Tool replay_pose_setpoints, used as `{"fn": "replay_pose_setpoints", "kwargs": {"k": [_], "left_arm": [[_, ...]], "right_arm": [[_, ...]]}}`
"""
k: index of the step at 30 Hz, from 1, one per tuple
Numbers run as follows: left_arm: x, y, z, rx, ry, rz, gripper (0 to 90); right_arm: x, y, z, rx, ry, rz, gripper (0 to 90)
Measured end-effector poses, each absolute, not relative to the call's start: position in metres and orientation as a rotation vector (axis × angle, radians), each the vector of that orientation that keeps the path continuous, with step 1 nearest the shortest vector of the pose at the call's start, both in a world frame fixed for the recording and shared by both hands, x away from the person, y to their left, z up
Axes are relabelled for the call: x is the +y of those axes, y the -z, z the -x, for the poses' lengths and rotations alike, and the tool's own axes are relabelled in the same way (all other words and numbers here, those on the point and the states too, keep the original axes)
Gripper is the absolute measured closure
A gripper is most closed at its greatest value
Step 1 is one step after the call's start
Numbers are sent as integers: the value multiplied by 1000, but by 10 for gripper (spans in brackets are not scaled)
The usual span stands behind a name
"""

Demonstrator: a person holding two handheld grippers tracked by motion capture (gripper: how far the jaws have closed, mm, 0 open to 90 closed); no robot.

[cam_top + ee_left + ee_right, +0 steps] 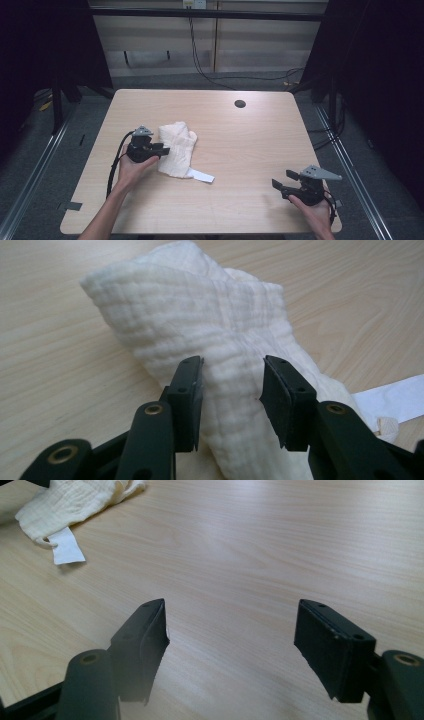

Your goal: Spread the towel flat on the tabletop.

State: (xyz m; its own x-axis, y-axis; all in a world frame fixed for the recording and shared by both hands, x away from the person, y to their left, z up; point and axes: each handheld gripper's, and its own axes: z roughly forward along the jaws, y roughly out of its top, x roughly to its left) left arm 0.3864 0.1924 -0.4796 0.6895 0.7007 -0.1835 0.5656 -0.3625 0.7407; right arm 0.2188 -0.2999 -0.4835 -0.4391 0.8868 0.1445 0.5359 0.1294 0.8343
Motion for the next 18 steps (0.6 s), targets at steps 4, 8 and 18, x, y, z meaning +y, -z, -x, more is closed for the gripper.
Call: {"fn": "replay_pose_setpoints", "kwargs": {"k": [4, 8, 18], "left_arm": [[188, 488, -389, 986, -218, -2081, 547], [182, 493, -388, 965, -289, -2156, 603], [184, 499, -384, 915, -199, -2165, 820]], "right_arm": [[-299, 484, -219, 2039, -1237, -1369, 289], [-299, 483, -219, 2030, -1233, -1364, 303], [-301, 483, -220, 2036, -1228, -1361, 313]]}}
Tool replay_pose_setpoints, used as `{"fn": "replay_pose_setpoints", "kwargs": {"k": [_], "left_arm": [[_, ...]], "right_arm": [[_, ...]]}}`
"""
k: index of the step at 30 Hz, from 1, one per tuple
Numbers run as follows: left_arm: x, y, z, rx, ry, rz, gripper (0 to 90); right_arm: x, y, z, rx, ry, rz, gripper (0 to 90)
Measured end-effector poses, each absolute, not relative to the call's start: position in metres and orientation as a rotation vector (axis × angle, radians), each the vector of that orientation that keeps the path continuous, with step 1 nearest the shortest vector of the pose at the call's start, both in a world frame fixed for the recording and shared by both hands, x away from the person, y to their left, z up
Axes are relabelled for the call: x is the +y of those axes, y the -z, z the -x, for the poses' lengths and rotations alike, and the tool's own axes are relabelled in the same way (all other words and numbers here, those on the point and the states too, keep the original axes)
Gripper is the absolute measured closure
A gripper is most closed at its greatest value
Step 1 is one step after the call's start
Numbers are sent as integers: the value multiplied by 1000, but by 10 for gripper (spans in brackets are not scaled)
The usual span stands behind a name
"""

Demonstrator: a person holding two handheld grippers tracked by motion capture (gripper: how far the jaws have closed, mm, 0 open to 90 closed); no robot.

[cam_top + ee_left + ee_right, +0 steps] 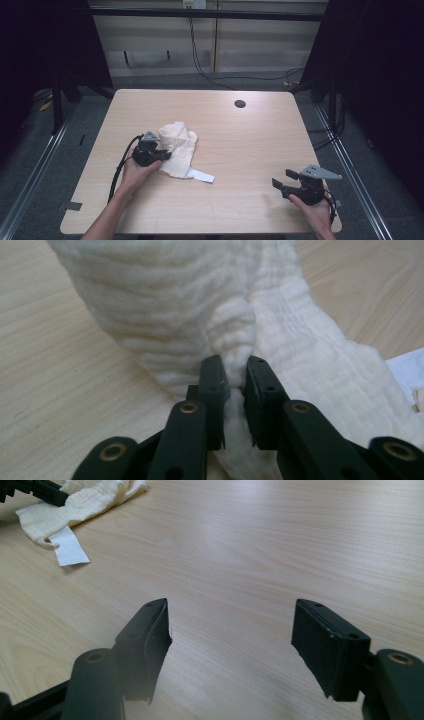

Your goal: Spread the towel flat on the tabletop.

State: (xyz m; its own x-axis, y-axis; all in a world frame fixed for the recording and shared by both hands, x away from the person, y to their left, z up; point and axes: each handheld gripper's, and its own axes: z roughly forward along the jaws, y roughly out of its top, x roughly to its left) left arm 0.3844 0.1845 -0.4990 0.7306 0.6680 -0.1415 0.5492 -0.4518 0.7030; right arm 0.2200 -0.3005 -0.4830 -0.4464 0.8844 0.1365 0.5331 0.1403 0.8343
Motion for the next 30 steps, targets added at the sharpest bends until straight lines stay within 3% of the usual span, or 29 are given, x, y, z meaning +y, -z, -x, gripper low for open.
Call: {"fn": "replay_pose_setpoints", "kwargs": {"k": [10, 30], "left_arm": [[162, 499, -370, 815, -45, -2172, 847], [107, 494, -330, 601, 82, -2250, 844]], "right_arm": [[-300, 482, -220, 2021, -1239, -1358, 318], [-296, 484, -221, 2054, -1211, -1356, 301]]}}
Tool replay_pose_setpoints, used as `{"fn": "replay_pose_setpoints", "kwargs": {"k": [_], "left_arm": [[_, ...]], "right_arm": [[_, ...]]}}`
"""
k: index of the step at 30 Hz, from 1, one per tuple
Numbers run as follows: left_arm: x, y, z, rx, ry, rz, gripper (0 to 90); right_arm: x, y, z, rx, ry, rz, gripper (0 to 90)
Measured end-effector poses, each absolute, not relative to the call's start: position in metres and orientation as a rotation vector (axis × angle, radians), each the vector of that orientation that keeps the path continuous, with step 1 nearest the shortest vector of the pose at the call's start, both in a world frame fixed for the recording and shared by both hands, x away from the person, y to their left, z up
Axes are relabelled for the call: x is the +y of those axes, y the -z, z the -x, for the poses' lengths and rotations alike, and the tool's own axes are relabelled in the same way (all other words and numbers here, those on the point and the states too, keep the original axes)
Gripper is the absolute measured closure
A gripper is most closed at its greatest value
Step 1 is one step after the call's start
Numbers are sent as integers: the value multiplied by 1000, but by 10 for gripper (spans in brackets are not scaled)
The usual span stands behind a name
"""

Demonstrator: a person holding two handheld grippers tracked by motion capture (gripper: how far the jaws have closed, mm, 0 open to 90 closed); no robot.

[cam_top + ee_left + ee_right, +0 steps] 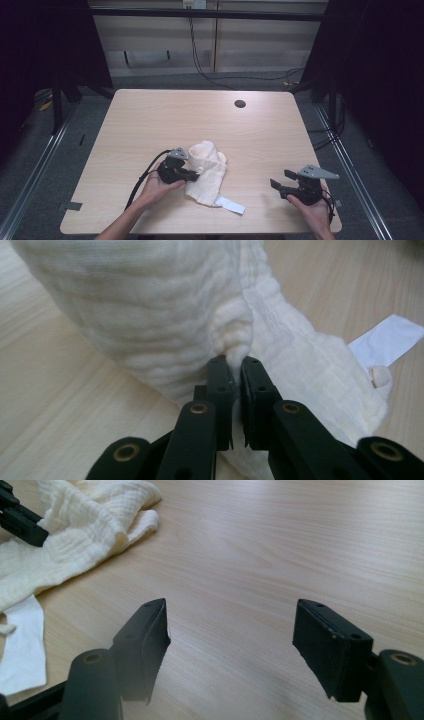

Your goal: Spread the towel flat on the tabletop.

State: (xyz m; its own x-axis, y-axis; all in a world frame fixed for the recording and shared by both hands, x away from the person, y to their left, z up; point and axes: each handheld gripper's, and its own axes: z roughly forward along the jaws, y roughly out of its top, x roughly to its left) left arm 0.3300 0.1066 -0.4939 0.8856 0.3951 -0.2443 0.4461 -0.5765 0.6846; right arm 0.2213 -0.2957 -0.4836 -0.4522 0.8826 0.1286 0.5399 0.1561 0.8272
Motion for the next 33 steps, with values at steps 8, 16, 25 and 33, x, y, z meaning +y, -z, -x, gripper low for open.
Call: {"fn": "replay_pose_setpoints", "kwargs": {"k": [8, 16, 25, 33], "left_arm": [[101, 490, -325, 579, 88, -2243, 733], [120, 459, -303, 609, 44, -2162, 544], [79, 474, -267, 431, 165, -2267, 734], [66, 492, -260, 419, 144, -2306, 624]], "right_arm": [[-293, 484, -221, 2064, -1215, -1354, 300], [-290, 486, -223, 2073, -1223, -1364, 299], [-286, 486, -225, 2082, -1222, -1356, 298], [-290, 484, -222, 2064, -1234, -1373, 298]]}}
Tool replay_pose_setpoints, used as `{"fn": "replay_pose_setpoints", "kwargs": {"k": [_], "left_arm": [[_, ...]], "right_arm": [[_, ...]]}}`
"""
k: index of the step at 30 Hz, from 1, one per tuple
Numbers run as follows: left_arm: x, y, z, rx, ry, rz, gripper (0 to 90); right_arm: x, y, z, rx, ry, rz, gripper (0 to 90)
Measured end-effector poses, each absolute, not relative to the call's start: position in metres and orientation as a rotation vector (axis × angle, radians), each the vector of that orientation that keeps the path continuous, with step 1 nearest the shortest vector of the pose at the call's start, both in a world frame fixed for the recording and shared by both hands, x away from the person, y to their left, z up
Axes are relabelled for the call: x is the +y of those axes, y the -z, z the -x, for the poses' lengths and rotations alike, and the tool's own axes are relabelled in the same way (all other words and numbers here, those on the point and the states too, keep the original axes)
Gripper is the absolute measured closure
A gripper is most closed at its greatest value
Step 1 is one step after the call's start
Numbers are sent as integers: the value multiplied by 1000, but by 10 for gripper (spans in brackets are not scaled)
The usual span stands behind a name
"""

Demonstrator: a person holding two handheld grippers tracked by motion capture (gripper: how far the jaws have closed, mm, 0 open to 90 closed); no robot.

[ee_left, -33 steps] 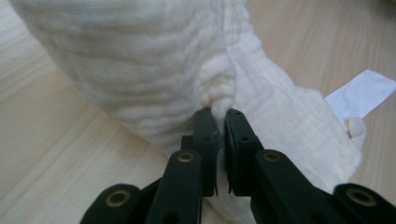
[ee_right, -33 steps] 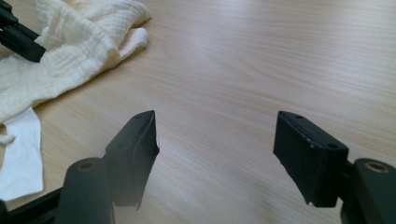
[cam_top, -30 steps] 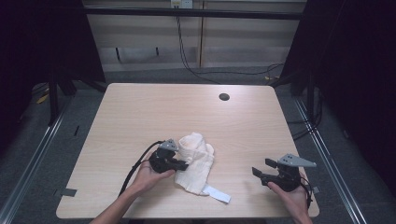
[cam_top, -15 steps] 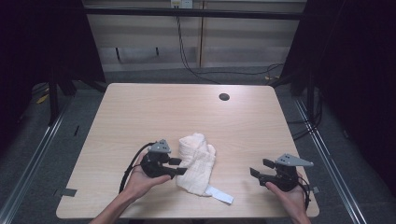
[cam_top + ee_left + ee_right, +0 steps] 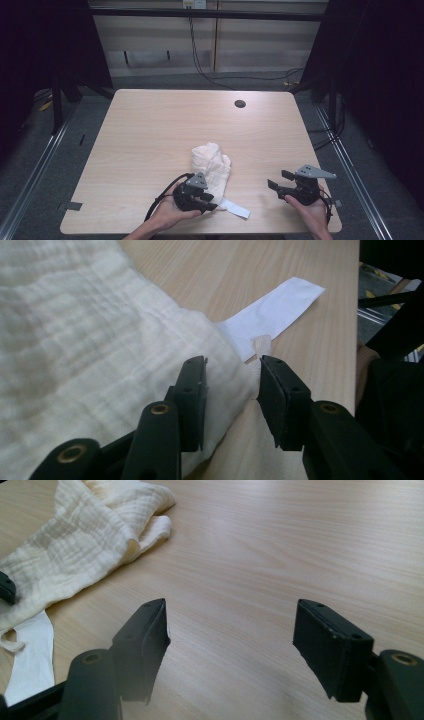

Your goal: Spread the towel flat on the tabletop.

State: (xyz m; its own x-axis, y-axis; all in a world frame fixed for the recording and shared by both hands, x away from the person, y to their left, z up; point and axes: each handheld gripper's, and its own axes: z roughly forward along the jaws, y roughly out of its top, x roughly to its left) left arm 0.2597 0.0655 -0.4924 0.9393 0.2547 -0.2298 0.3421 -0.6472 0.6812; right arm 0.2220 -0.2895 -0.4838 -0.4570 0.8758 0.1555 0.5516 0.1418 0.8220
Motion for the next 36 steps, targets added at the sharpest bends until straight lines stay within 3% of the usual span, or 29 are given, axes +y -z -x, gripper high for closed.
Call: {"fn": "replay_pose_setpoints", "kwargs": {"k": [9, 14, 17, 21, 24, 29, 36], "left_arm": [[58, 497, -250, 371, 86, -2305, 598], [55, 498, -238, 304, -62, -2328, 729], [55, 497, -238, 287, -56, -2338, 831], [56, 495, -244, 292, 50, -2358, 858], [60, 485, -253, 351, 149, -2232, 862], [77, 461, -269, 416, 176, -2097, 863], [106, 439, -298, 516, 96, -1982, 863]], "right_arm": [[-289, 484, -222, 2081, -1233, -1363, 299], [-288, 485, -223, 2088, -1228, -1359, 298], [-288, 485, -223, 2087, -1227, -1359, 299], [-287, 485, -223, 2095, -1220, -1358, 299], [-284, 485, -223, 2108, -1227, -1350, 299], [-282, 486, -225, 2123, -1236, -1346, 299], [-264, 487, -232, 2208, -1236, -1319, 337]]}}
